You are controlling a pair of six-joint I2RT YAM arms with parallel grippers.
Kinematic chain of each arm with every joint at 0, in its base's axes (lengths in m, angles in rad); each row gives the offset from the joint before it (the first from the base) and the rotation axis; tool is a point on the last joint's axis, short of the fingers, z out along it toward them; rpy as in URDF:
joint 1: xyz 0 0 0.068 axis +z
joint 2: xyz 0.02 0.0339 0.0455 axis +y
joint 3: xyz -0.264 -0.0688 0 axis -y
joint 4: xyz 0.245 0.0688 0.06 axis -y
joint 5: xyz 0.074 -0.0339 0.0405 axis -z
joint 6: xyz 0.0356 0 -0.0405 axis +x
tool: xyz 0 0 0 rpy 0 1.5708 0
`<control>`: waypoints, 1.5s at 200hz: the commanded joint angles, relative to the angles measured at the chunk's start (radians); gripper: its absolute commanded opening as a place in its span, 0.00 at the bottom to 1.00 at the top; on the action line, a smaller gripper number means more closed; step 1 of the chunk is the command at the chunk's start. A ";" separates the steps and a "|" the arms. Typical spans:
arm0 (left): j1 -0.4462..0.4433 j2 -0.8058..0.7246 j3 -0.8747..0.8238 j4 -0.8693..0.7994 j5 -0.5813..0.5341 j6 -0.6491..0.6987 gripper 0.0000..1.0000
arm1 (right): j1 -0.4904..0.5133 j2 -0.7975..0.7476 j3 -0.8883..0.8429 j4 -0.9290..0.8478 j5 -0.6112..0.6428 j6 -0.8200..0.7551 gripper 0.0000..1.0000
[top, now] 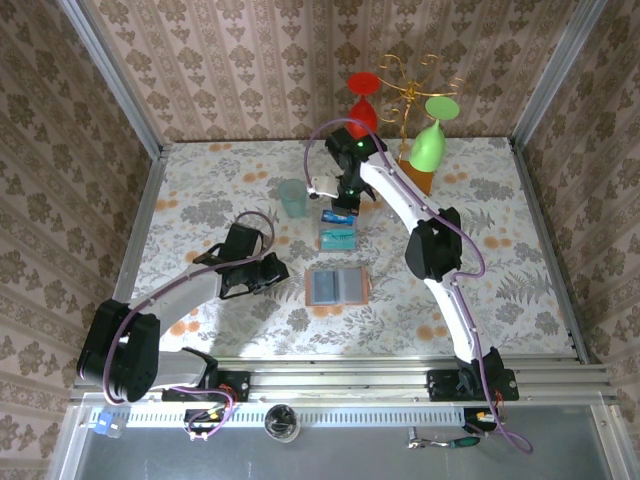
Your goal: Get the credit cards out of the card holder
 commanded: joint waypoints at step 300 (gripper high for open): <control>0.044 -0.024 -0.013 -0.012 0.029 0.022 0.14 | 0.024 -0.189 -0.320 0.423 0.164 0.120 0.21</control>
